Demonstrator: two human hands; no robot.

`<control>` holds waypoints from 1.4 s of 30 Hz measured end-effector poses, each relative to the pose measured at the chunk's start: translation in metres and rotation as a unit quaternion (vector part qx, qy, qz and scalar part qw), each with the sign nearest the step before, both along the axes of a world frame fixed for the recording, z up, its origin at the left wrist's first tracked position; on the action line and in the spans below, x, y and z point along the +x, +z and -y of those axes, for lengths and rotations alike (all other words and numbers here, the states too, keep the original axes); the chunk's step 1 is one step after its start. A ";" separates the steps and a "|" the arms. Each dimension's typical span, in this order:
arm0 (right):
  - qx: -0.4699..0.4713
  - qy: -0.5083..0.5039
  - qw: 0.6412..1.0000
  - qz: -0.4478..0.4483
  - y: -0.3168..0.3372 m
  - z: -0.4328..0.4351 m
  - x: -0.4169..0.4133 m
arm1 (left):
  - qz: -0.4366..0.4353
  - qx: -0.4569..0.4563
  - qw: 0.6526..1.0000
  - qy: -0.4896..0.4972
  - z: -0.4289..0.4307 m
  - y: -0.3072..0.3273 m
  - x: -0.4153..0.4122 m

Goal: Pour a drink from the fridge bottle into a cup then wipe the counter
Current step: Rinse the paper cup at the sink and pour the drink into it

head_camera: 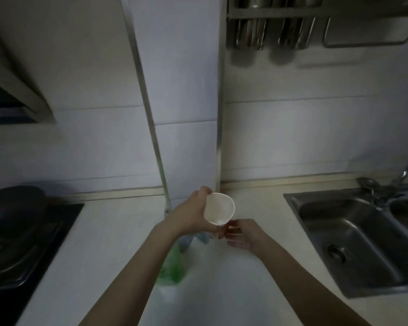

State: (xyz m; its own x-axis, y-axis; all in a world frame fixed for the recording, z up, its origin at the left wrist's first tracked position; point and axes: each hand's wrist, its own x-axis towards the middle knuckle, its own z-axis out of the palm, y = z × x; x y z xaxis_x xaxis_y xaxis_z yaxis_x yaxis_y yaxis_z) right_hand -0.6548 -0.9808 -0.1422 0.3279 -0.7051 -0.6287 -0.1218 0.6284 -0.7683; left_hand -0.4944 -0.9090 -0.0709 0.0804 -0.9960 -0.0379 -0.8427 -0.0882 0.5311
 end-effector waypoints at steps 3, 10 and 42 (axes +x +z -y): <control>0.018 -0.032 0.999 -0.011 -0.017 -0.025 0.010 | 0.032 0.044 0.998 -0.027 -0.016 -0.012 0.020; 0.071 -0.077 0.994 -0.033 -0.048 -0.053 0.013 | 0.064 0.089 0.992 -0.061 -0.025 -0.056 0.017; -0.453 0.196 0.859 -0.137 0.057 -0.062 0.128 | -0.175 0.055 0.974 0.131 -0.085 -0.056 0.106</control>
